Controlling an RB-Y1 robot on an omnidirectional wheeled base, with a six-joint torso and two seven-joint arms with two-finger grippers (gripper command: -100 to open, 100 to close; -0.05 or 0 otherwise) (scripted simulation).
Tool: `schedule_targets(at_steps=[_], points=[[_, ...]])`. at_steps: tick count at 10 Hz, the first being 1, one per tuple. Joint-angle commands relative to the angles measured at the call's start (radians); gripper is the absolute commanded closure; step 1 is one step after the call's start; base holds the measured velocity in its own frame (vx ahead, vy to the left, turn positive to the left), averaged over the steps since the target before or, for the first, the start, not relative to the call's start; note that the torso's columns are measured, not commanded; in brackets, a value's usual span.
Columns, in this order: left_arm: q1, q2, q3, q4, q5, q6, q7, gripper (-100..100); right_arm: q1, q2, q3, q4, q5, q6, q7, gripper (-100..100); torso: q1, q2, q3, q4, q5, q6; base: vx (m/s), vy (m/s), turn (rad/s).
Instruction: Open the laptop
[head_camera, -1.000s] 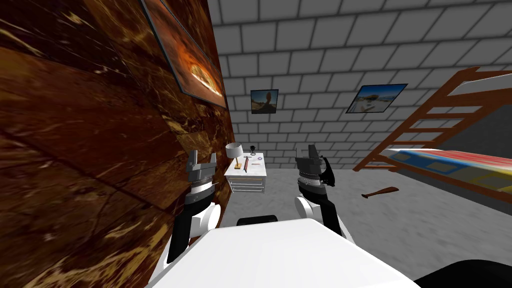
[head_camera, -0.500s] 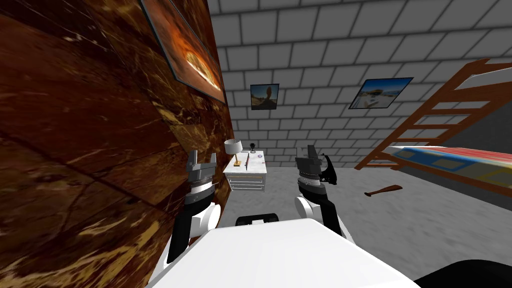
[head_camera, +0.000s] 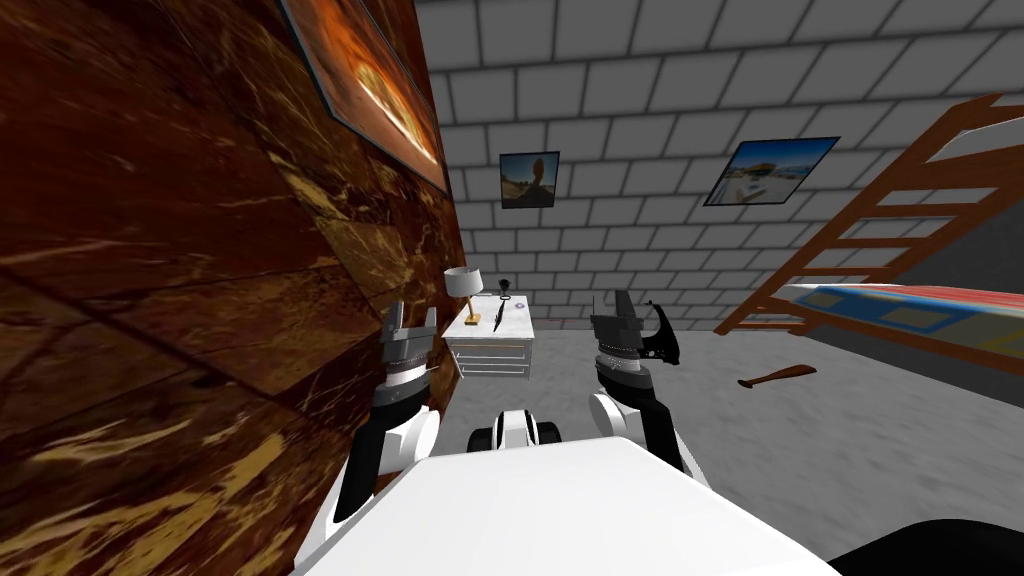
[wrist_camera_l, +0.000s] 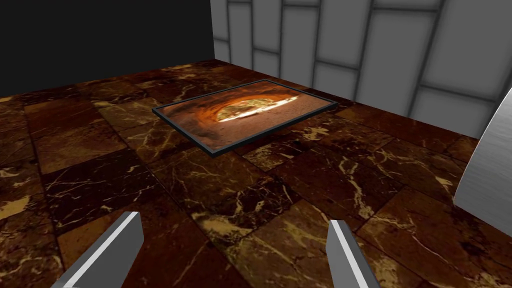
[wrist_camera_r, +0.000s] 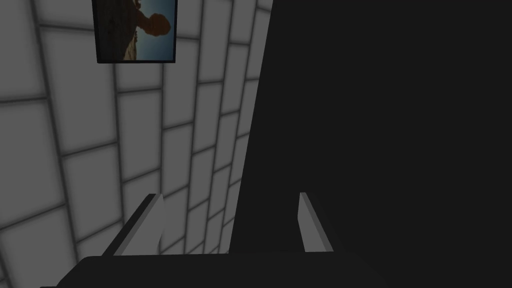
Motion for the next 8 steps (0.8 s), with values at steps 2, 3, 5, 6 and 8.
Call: schedule_targets(at_steps=[2, 3, 5, 6, 8], points=[[-0.017, 0.090, 0.001, 0.067, -0.018, 0.002, -0.018, -100, 0.000, 0.000, 0.000, 0.000, 0.000, 0.000, 0.000, 0, 0.000, 0.003, -0.005, 0.004, 0.000, 0.000, 0.051, -0.015, -0.014], [-0.024, 0.104, 0.002, 0.094, -0.024, 0.002, -0.024, -100, 0.000, 0.000, 0.000, 0.000, 0.000, 0.000, 0.000, 0, 0.000, 0.004, -0.005, 0.004, 0.000, 0.000, 0.055, -0.017, -0.020], [-0.039, 0.123, 0.003, 0.146, -0.038, 0.001, -0.038, -100, 0.000, 0.000, 0.000, 0.000, 0.000, 0.000, 0.000, 0, 0.000, 0.004, -0.005, 0.004, 0.000, 0.000, 0.066, -0.020, -0.018], [-0.047, 0.129, 0.004, 0.178, -0.045, 0.001, -0.045, -100, 0.000, 0.000, 0.000, 0.000, 0.000, 0.000, 0.000, 0, -0.001, 0.004, -0.005, 0.004, 0.000, 0.000, 0.073, -0.034, -0.022], [-0.064, 0.136, 0.006, 0.242, -0.059, 0.001, -0.060, -100, 0.000, 0.000, 0.000, 0.000, 0.000, 0.000, 0.000, 0, 0.000, 0.004, -0.005, 0.004, 0.000, 0.000, 0.075, -0.017, -0.020]])
